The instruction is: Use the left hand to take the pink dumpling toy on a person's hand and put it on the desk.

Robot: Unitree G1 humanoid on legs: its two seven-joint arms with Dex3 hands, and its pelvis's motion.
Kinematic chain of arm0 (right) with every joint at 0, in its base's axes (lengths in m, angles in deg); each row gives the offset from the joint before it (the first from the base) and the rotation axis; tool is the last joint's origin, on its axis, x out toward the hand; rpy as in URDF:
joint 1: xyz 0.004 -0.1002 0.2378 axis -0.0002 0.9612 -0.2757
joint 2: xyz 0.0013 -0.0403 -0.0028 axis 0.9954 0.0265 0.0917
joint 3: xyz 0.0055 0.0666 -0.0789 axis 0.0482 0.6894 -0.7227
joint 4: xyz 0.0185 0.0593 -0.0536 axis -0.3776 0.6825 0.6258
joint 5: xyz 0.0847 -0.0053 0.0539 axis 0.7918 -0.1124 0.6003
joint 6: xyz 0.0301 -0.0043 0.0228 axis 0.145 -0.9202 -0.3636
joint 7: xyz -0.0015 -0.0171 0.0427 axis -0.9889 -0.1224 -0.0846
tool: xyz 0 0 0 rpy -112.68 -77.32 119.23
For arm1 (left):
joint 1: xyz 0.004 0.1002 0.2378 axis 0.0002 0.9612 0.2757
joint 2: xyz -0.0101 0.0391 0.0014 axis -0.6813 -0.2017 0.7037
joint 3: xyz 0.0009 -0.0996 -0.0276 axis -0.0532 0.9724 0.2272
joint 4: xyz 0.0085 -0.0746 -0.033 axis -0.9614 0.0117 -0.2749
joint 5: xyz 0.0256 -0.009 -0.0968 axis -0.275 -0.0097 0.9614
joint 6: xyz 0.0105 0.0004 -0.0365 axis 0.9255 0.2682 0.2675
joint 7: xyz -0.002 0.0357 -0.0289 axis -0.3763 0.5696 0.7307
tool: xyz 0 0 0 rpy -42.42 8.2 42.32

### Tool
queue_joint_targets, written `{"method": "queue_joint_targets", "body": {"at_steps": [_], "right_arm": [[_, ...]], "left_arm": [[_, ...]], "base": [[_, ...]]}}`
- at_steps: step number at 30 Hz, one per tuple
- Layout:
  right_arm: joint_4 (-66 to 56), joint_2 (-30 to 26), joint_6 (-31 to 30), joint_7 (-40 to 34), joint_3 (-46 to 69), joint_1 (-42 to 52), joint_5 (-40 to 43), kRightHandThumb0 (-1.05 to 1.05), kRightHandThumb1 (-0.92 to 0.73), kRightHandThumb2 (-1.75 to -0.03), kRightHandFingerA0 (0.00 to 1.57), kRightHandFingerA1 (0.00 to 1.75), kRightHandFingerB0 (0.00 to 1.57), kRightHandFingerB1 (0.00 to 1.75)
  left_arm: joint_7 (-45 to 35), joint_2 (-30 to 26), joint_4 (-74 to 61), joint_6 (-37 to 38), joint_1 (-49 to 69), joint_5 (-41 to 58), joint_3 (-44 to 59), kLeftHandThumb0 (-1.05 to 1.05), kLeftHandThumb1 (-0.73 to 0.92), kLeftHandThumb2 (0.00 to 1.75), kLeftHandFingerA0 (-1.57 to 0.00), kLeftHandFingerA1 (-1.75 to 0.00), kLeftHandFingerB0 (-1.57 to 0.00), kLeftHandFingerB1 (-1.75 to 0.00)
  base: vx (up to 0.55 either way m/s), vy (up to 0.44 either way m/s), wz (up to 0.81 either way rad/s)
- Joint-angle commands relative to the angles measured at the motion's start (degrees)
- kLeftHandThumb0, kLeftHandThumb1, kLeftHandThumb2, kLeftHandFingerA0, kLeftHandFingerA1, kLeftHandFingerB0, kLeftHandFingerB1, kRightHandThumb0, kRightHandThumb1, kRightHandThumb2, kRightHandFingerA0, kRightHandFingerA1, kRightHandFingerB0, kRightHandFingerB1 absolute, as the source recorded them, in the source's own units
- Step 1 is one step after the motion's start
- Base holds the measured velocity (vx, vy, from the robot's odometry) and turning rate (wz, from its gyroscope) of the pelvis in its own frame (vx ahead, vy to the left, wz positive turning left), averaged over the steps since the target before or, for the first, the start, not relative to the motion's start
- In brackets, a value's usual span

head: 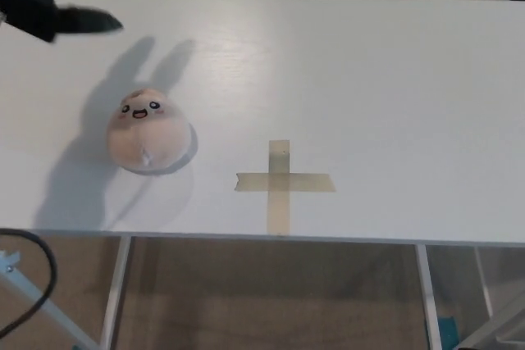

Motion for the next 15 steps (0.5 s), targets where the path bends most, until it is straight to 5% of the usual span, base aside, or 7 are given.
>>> {"method": "queue_joint_targets", "body": {"at_steps": [1, 2, 3, 4, 5, 6, 15], "right_arm": [[0.50, -0.66, -0.30, 0.08, -0.68, 2.02, -0.35, -0.28, -0.64, -0.59, 0.40, 0.38, 0.41, 0.38], [0.53, -0.68, -0.34, -0.05, -0.71, 2.13, -0.40, -0.28, -0.64, -0.59, 0.41, 0.39, 0.41, 0.38], [0.56, -0.69, -0.37, -0.14, -0.72, 2.21, -0.42, -0.28, -0.64, -0.59, 0.41, 0.39, 0.41, 0.38], [0.61, -0.74, -0.44, -0.28, -0.78, 2.26, -0.53, -0.28, -0.64, -0.59, 0.41, 0.39, 0.42, 0.38], [0.65, -0.79, -0.48, -0.38, -0.84, 2.29, -0.60, -0.28, -0.64, -0.59, 0.41, 0.39, 0.42, 0.38], [0.74, -0.69, -0.26, -0.59, -0.97, 2.69, -0.75, -0.28, -0.65, -0.59, 0.42, 0.39, 0.42, 0.38], [1.15, -0.12, -0.79, -1.63, -1.25, 3.27, -0.94, -0.28, -0.64, -0.59, 0.43, 0.39, 0.42, 0.38]], "left_arm": [[-5.09, -2.01, -21.38, 5.81, 17.05, 14.91, 17.86, -0.64, 0.47, 0.55, -0.04, -0.25, -0.12, -0.26], [-5.59, -1.51, -23.94, 6.25, 19.43, 16.38, 20.48, -0.32, 0.23, 0.83, -0.01, -0.49, 0.00, -0.46], [-5.90, -1.19, -25.64, 6.44, 21.01, 17.38, 22.17, -0.32, 0.23, 0.83, -0.01, -0.49, 0.00, -0.46], [-6.36, -0.44, -27.52, 6.86, 23.07, 18.83, 24.50, -0.50, 0.45, 0.54, -0.29, -0.34, -0.32, -0.31], [-6.64, 0.06, -28.94, 7.08, 24.65, 19.93, 26.16, -0.50, 0.45, 0.54, -0.29, -0.34, -0.32, -0.31], [-8.83, 4.34, -36.83, 6.25, 33.92, 25.97, 35.20, -0.35, 0.44, 0.53, -0.57, -0.45, -0.52, -0.39], [-20.57, 16.64, -48.79, 9.06, 66.18, 47.22, 54.88, -0.29, 0.48, 0.54, -0.65, -0.48, -0.57, -0.42]], "base": [[0.00, 0.000, 0.00], [0.00, 0.000, 0.00], [0.00, 0.000, 0.00], [0.00, 0.000, 0.00], [0.00, 0.000, 0.00], [0.00, 0.000, 0.00], [0.00, 0.000, 0.00]]}}
